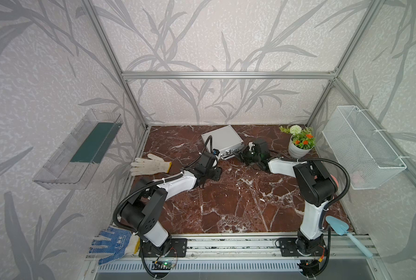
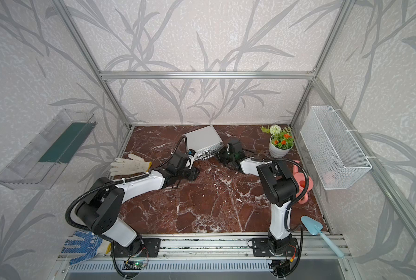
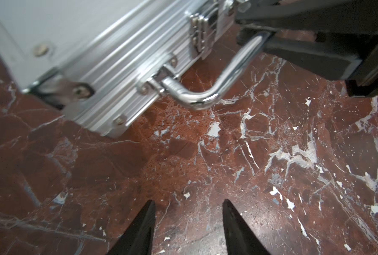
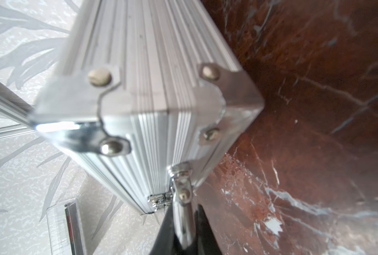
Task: Open the poker set cases
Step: Pick up the poker set case from the center of the board.
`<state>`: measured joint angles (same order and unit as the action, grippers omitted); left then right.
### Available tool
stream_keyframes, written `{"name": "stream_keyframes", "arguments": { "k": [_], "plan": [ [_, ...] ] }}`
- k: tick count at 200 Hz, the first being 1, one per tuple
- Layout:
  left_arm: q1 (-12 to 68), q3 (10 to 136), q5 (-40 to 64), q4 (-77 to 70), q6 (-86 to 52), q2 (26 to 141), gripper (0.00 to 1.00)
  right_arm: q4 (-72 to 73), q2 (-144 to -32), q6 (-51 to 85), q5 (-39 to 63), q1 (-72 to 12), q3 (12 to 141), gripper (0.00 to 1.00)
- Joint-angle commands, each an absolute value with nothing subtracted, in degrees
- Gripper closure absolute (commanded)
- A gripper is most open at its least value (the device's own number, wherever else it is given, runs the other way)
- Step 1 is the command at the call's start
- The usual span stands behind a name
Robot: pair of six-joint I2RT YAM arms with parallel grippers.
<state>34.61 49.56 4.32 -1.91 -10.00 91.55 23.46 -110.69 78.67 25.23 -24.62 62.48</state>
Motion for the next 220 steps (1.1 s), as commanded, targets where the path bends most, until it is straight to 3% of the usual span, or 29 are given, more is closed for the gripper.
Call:
{"name": "stream_keyframes", "arguments": {
  "k": [1,83,190,220],
  "plan": [
    [37.2,47.1,-2.1,-6.2,-4.6,88.1,0.49,25.1,-104.7,76.1,24.6,-26.2,62.7,1.0],
    [38.1,37.8,-2.9,-19.9,-0.2,81.9,0.46,23.7,-101.2,80.7,24.6,-27.4,61.2,1.0],
    [38.1,43.4,1.0,-23.3,5.4,87.2,0.46,22.4,-98.6,84.4,24.7,-30.0,60.7,1.0],
    [37.9,44.8,2.3,-23.7,5.9,89.2,0.53,22.3,-98.5,85.6,24.7,-30.1,61.2,1.0]
  ]
}}
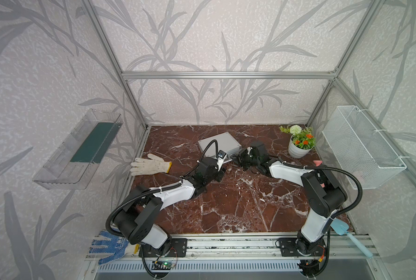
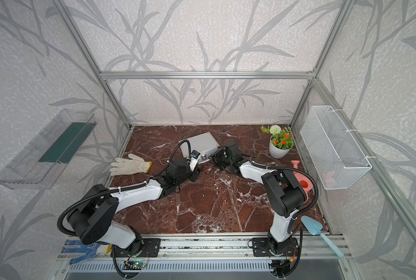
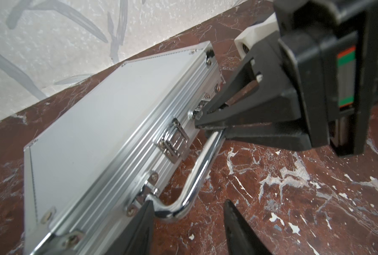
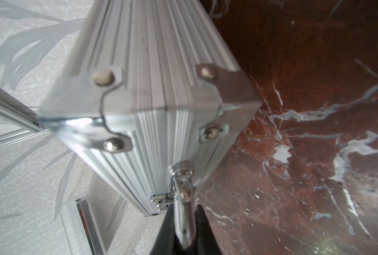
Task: Open the poker set cases
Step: Pick up the poker set case from the center of the board.
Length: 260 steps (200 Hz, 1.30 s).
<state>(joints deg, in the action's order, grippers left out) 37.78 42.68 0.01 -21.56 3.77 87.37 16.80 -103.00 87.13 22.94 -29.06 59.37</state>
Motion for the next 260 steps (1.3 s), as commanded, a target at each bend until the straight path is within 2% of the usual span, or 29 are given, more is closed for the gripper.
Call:
{"name": "stream_keyframes", "arguments": {
  "k": [1,25,50,82,121,141,179,215,260],
  "plan": [
    [37.8,44.9,2.3,-23.7,5.8,89.3,0.53,22.3,-98.5,85.6,24.7,-30.1,61.2,1.0],
    [37.2,45.5,3.5,-24.1,5.3,90.8,0.59,23.2,-98.6,87.0,24.9,-30.4,61.4,1.0],
    [36.9,46.1,4.5,-23.6,5.9,92.0,0.6,22.9,-98.2,87.6,25.1,-30.4,61.9,1.0],
    [36.7,46.2,6.2,-20.9,9.5,91.9,0.6,21.0,-98.2,87.1,25.6,-29.9,63.2,1.0],
    [36.9,49.1,6.6,-9.6,17.5,90.2,0.56,16.1,-98.2,84.5,26.8,-28.7,66.7,1.0],
    [38.2,51.0,2.8,-4.9,21.8,90.9,0.55,15.8,-98.1,84.7,27.2,-28.4,67.9,1.0],
    [39.5,53.2,-5.2,-4.7,26.3,94.5,0.56,14.3,-98.2,84.1,27.3,-28.4,69.2,1.0],
    [40.3,54.5,-11.9,-4.9,30.1,95.9,0.64,15.4,-98.1,85.1,27.2,-28.3,67.8,1.0],
    [40.3,53.2,-14.2,-7.8,29.6,94.7,0.84,15.2,-98.2,85.4,26.9,-28.1,67.6,1.0]
  ]
}}
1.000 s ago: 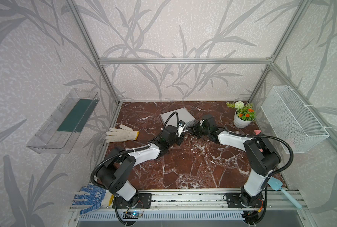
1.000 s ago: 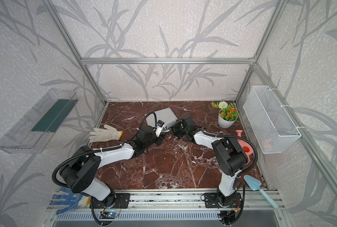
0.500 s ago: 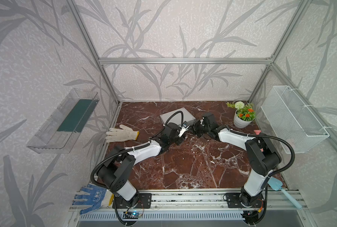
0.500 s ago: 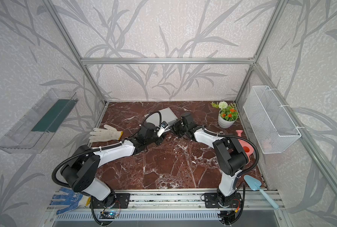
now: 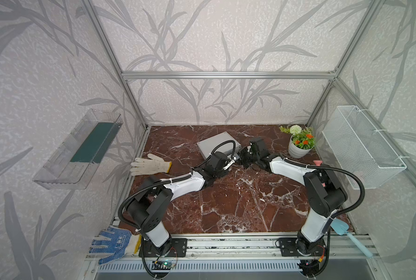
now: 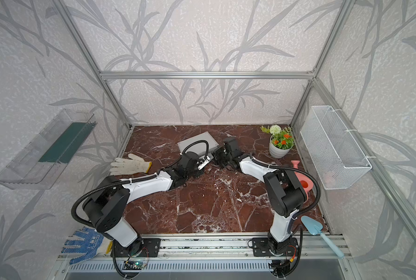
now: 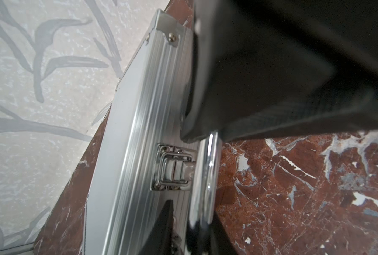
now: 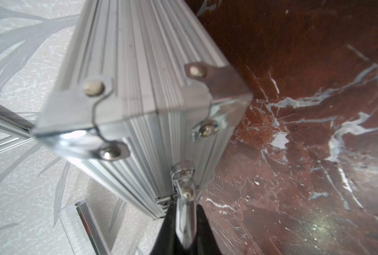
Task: Open the poker set cases
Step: Pick up the poker set case from the center of the board.
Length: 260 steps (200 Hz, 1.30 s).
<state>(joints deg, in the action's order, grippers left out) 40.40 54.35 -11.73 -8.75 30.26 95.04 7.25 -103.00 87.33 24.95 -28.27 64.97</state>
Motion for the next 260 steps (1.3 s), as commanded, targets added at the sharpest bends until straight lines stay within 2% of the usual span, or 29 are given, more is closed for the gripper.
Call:
{"name": "stream_keyframes", "arguments": {
  "k": [1,20,36,52,58,81,98,106,119,139,157,183,196,215,235,260],
  "plan": [
    [40.3,53.2,-14.1,-7.8,29.6,94.6,0.84,15.3,-98.2,85.4,26.9,-28.1,67.5,1.0],
    [40.3,53.2,-12.2,-8.2,28.6,93.5,0.9,15.9,-98.1,85.8,26.9,-28.1,66.8,1.0],
    [40.0,52.8,-10.3,-8.8,27.2,92.7,1.0,16.3,-96.7,86.2,26.9,-28.0,65.8,1.0],
    [39.1,52.1,-7.3,-9.5,25.3,91.6,1.0,16.7,-96.1,86.3,26.8,-27.6,64.6,1.0],
    [38.5,51.8,-5.8,-9.8,24.5,91.0,1.0,16.9,-95.9,86.3,26.6,-27.4,64.1,0.93],
    [35.7,50.6,0.0,-10.8,20.9,88.8,1.0,16.3,-94.2,84.5,26.1,-25.7,62.1,0.57],
    [33.7,50.7,4.7,-10.3,18.5,87.9,1.0,14.7,-92.1,81.7,25.6,-23.9,60.7,0.42],
    [32.8,50.9,6.3,-10.2,17.5,87.8,1.0,14.6,-91.1,80.5,25.7,-23.0,59.7,0.38],
    [31.6,51.5,9.1,-9.5,16.0,88.0,1.0,14.4,-89.3,77.8,26.3,-21.5,58.3,0.38],
    [30.6,53.0,11.6,-8.1,14.8,88.3,1.0,13.7,-86.4,71.3,28.0,-20.0,55.9,0.48],
    [30.1,54.0,13.3,-7.0,13.8,88.2,1.0,13.7,-84.0,64.5,28.3,-20.3,51.0,0.5],
    [29.3,54.7,15.9,-5.8,12.1,87.1,1.0,32.4,-87.0,67.3,32.4,-21.4,40.5,0.51],
    [29.2,55.6,17.1,-4.4,11.7,86.6,1.0,40.3,-89.8,69.0,31.8,-23.1,37.8,0.48],
    [29.1,56.9,19.3,-3.1,10.6,86.0,1.0,45.6,-93.3,70.2,30.5,-26.2,37.8,0.43],
    [28.9,58.4,21.5,-1.4,9.6,85.3,1.0,52.8,-97.3,73.5,28.9,-28.9,37.9,0.43],
    [28.8,59.8,24.0,0.3,8.7,85.0,1.0,63.5,-103.7,78.3,27.4,-31.1,38.2,0.48]
  ]
}}
